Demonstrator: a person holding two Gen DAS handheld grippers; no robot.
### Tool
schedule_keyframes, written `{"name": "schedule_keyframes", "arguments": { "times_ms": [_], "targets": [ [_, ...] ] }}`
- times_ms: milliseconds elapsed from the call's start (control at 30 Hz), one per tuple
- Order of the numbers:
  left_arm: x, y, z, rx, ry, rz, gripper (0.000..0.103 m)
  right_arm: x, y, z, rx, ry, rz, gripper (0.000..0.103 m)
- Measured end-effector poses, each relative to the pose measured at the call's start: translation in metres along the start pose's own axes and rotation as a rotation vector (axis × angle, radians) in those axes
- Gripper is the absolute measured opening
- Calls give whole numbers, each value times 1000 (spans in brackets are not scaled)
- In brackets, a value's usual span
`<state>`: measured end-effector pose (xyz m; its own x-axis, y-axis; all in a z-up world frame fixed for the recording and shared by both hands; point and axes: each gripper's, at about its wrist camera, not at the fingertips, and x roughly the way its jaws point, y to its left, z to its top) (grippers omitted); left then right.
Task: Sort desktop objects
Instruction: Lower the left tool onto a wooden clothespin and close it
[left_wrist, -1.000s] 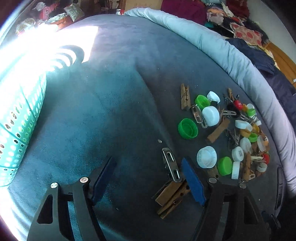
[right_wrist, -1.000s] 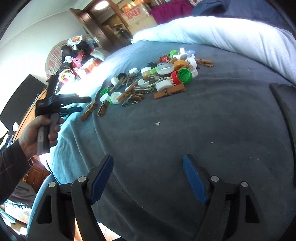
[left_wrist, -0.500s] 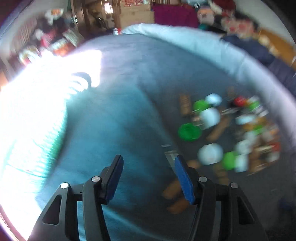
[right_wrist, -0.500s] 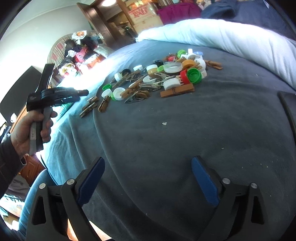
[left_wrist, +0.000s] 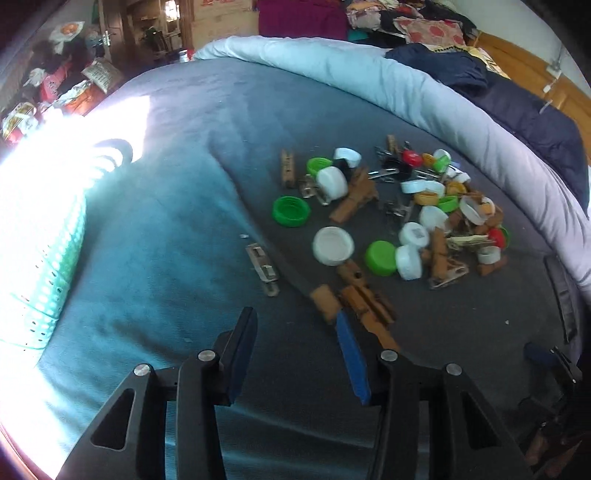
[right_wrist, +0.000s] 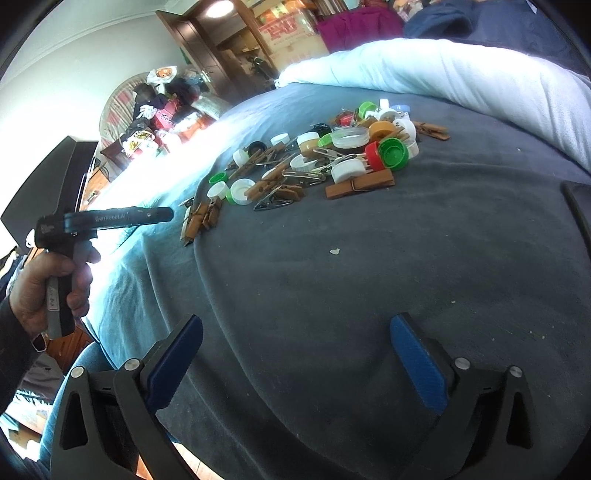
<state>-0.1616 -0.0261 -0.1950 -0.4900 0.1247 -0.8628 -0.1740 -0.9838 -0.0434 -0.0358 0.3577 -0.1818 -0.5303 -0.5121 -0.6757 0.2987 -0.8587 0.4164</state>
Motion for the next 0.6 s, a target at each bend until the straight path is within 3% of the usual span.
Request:
{"name": "schedule_keyframes", "arguments": {
  "times_ms": [233, 433, 600],
  "targets": [
    [16, -7, -10, 2, 49, 58, 47, 0, -2, 1, 8, -2, 13, 103],
    [8, -7, -15, -22, 83, 40, 49, 0, -3, 2, 12, -7, 16, 103],
    [33, -13, -9, -44, 74, 55, 54, 0, -3, 2, 11, -10, 14, 103]
  ]
}}
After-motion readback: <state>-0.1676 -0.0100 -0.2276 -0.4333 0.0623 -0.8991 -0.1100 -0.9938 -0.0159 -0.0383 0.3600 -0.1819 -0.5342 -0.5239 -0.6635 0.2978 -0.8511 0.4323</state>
